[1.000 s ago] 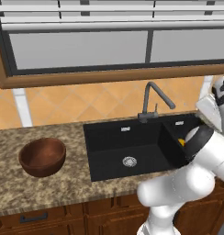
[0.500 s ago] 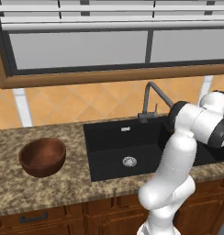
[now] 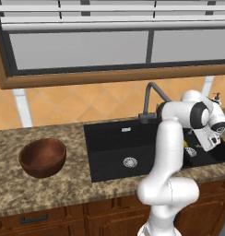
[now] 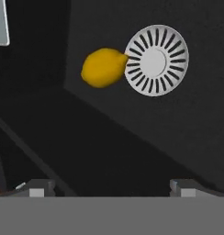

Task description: Pick the lemon from the sink and place it in the bowl. Then pick the bowl and place it in the microwave. Then close the microwave door and press the start button.

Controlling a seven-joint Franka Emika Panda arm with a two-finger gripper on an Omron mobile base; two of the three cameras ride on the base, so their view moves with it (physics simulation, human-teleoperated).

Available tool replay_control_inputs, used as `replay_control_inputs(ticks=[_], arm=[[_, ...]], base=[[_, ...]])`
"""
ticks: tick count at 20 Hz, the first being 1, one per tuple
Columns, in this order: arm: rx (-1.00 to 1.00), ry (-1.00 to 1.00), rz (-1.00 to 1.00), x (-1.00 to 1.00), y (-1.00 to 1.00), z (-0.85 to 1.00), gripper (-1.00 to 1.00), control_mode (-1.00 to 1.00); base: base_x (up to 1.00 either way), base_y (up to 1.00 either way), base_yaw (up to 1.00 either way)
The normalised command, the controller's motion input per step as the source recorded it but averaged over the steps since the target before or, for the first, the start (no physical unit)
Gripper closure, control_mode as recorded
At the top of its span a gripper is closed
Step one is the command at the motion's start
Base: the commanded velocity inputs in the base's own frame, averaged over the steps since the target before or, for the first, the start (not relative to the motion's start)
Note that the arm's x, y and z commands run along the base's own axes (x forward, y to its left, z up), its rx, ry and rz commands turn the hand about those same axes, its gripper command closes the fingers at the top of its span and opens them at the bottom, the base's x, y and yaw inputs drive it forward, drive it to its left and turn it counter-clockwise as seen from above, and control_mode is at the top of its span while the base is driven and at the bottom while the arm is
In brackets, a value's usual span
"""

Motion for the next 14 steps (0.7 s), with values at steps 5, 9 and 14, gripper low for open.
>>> replay_control_inputs(ticks=[5, 9, 14], arm=[[0.0, 0.03, -0.03, 0.58, 0.0, -0.61, -1.0, -1.0], [0.0, 0.04, -0.06, 0.65, 0.0, -0.43, -1.0, -1.0], [0.0, 0.06, -0.08, 0.75, 0.0, -0.63, -1.0, -1.0]], base=[[0.0, 0.0, 0.0], [0.0, 0.0, 0.0], [0.0, 0.0, 0.0]])
